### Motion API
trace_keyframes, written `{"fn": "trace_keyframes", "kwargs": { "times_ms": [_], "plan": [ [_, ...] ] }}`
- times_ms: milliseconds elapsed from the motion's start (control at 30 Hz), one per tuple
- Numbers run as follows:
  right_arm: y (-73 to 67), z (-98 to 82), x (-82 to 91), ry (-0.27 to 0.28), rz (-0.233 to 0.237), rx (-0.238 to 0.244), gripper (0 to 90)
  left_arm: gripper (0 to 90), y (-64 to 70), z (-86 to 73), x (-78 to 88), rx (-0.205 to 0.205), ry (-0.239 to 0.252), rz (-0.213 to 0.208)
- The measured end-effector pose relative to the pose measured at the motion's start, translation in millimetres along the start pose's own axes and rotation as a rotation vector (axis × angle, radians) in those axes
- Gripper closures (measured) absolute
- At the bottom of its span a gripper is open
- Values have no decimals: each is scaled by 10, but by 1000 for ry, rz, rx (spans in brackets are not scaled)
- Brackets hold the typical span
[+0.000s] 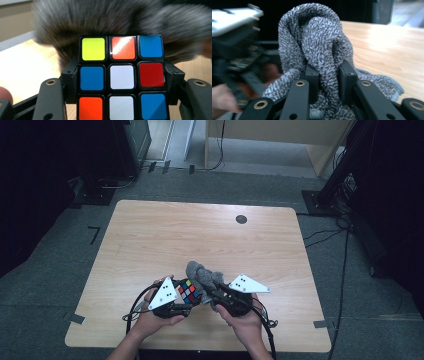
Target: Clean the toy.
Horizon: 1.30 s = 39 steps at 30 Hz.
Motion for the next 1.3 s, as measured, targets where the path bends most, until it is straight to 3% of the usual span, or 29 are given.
{"fn": "trace_keyframes", "kwargs": {
  "times_ms": [67, 167, 300, 367, 400, 433, 533, 600, 733, 933, 1000, 1300],
  "plan": [
    [152, -91, -21, -28, -54, -16, 743, 342, -7, 4, 7, 10, 6, -4],
    [195, -120, -8, -39, -42, -58, 743, 342, -9, -3, -1, 14, 4, -11],
    [-92, 43, 51, 31, 79, -18, 734, 342, 29, -35, -46, -11, -20, -13],
    [-196, 82, 57, 42, 93, 30, 733, 342, 39, -26, -34, -16, -16, -16],
    [-194, 88, 56, 44, 93, 31, 734, 342, 32, -14, -17, -15, -9, -16],
    [-166, 82, 53, 40, 93, 11, 736, 342, 21, 3, 7, -10, 3, -23],
    [40, -15, 21, 8, 17, -17, 741, 342, -18, 35, 56, 8, 25, -22],
    [133, -70, 9, -10, 3, -45, 741, 342, -33, 37, 65, 15, 30, -19],
    [134, -68, 5, -1, 19, -39, 740, 342, -48, 61, 86, 37, 48, -27],
    [187, -89, 9, 2, 46, -97, 739, 341, -142, 146, 190, 116, 129, -35],
    [167, -101, -3, 1, 65, -106, 739, 342, -162, 168, 217, 138, 150, -40],
    [-125, -302, -181, -84, 155, -25, 748, 342, -194, 197, 260, 161, 175, -45]
  ]
}}
Point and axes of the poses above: each handheld gripper's, and its own axes: x roughly backward along the jaws, z roughly out of its top, y roughly to its right, the point moved 8 cm from there along -x, roughly forward along the jaws, and after that the axes turned 2 degrees about -z, right-handed, at the moved point
